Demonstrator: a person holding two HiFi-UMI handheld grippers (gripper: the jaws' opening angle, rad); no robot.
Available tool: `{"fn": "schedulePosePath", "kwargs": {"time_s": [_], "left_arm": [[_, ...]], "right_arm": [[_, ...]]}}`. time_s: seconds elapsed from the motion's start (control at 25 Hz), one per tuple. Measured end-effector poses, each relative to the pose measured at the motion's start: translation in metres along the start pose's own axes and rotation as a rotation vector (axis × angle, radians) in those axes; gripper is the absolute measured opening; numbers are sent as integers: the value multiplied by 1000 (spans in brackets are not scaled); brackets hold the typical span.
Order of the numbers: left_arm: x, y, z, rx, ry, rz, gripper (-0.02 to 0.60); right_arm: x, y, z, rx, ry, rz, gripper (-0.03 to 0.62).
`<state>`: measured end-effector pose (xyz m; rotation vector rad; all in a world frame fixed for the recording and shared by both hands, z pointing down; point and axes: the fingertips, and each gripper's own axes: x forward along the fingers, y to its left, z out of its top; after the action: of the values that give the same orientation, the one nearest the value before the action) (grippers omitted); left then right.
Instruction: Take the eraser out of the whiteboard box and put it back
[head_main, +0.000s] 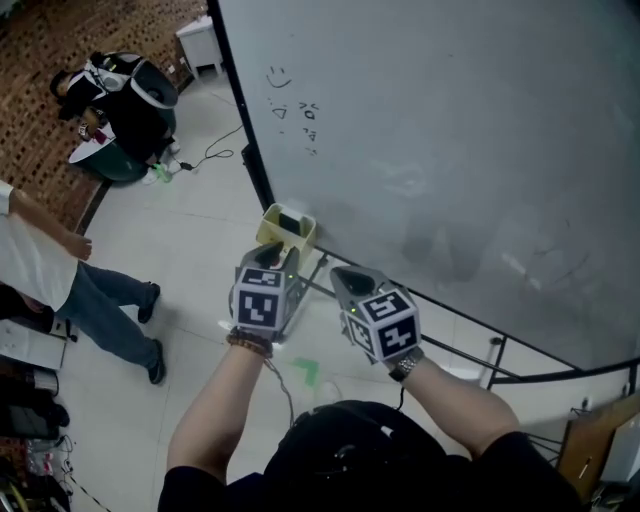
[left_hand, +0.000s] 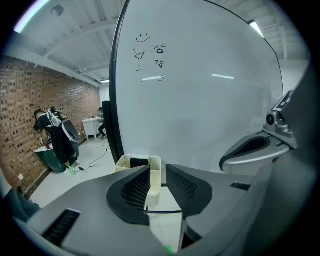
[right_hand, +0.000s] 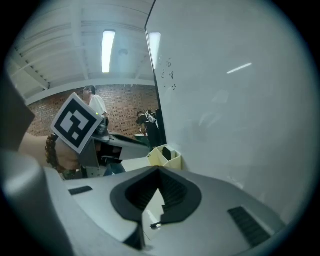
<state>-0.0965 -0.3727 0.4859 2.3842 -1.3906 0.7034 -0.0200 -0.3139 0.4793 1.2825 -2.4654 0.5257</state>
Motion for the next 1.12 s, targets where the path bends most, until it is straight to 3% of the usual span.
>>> {"fn": "schedulePosePath", "kwargs": {"time_s": [0.56, 0.88, 0.96, 1.12], "left_arm": [[48, 29, 2, 11, 97, -3, 186], [65, 37, 12, 36, 104, -5, 186], [70, 37, 12, 37, 110, -12, 234], [78, 38, 12, 38, 116, -21, 235]], "right_arm": [[38, -12, 5, 17, 63, -37, 26], [50, -17, 7, 22, 88, -48, 26], [51, -19, 7, 24, 90, -53, 26], [53, -23, 6, 27, 94, -62, 26]]}}
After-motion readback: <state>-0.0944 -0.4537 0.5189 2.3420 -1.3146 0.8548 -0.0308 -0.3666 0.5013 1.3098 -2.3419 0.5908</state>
